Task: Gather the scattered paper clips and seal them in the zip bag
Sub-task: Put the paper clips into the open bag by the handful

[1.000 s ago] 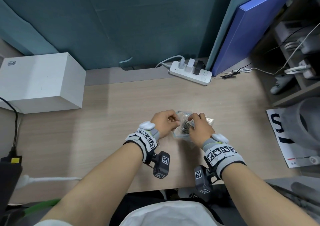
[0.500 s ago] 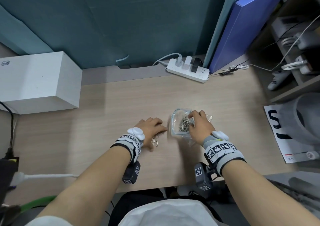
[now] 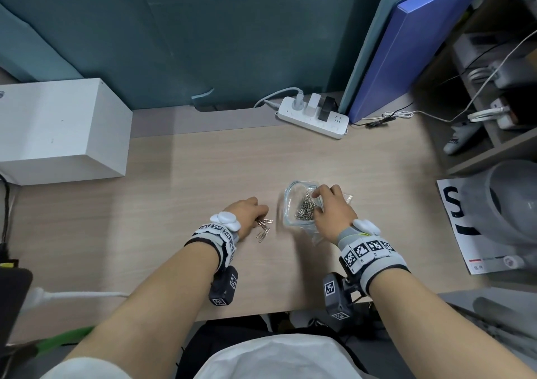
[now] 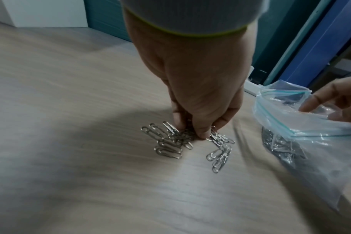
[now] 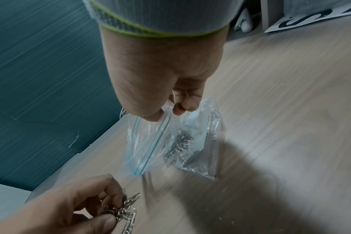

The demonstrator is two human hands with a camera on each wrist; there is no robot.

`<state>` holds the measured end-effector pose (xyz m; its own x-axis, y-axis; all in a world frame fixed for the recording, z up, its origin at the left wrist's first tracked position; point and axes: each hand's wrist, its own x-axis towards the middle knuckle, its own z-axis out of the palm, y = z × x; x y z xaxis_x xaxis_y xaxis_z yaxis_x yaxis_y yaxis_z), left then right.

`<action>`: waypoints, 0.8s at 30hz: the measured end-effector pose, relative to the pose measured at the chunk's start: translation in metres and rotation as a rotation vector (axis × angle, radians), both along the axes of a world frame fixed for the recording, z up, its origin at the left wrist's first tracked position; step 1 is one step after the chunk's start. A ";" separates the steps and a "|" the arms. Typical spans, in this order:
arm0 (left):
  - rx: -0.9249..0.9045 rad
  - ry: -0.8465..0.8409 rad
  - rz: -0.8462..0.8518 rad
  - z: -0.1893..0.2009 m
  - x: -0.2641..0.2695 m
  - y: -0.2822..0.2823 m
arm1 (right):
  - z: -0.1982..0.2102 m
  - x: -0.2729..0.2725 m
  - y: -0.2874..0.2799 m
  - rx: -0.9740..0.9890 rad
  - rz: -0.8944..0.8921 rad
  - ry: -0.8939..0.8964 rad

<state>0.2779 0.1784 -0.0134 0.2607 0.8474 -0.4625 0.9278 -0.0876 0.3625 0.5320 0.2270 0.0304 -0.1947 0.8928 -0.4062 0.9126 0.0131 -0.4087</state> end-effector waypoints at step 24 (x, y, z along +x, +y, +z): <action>0.147 -0.145 0.360 0.025 0.032 0.009 | -0.002 0.003 -0.005 0.003 -0.033 0.009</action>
<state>0.3099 0.1876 0.0120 -0.0106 0.9508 -0.3097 0.8488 0.1722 0.4998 0.5346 0.2218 0.0279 -0.1689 0.9001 -0.4015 0.9088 -0.0155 -0.4170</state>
